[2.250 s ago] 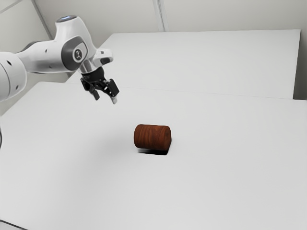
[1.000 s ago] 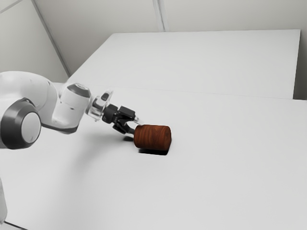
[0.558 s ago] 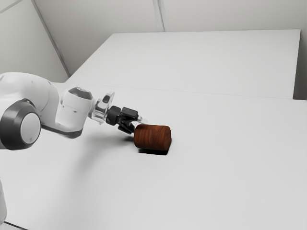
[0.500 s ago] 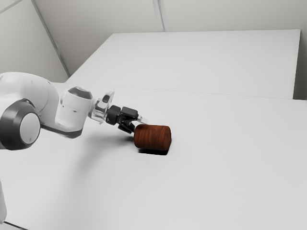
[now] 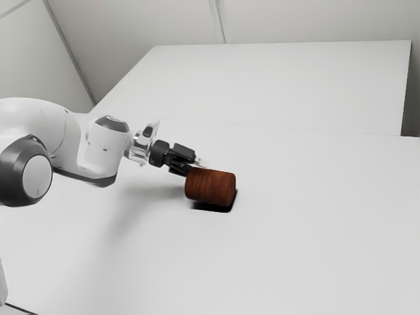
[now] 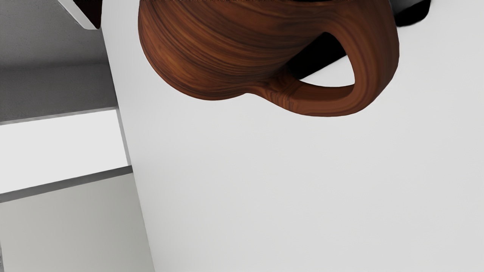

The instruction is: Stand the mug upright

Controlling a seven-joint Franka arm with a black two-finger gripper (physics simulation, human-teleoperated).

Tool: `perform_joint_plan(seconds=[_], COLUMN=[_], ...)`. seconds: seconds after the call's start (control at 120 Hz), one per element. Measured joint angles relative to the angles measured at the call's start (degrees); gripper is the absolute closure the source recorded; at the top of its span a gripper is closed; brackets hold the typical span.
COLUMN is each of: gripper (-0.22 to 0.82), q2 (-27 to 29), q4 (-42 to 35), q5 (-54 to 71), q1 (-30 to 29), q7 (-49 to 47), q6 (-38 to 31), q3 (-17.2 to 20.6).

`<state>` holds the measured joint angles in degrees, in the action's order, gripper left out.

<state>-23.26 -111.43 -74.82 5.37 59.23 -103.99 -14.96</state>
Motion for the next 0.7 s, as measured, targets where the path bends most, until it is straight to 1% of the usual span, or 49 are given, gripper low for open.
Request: perform_joint_plan(seconds=[0.058, 0.117, 0.167, 0.3, 0.458, 0.7], gripper=[0.46, 0.55, 0.6, 0.69, 0.75, 0.77], q2=[0.01, 0.02, 0.02, 0.1, 1.0, 3.74], q4=[0.04, 0.01, -0.01, 0.03, -0.03, -1.23], q5=[-0.03, -0.04, -0.04, -0.69, -1.53, -2.28], q1=[0.0, -0.01, 0.0, 0.0, 0.01, 0.01], q7=[0.06, 0.11, 0.14, 0.16, 0.17, 0.12], q6=[-0.07, -0.13, -0.2, -0.44, -0.07, 0.83], q3=[0.01, 0.1, 0.23, 1.06, 1.33, 1.3])
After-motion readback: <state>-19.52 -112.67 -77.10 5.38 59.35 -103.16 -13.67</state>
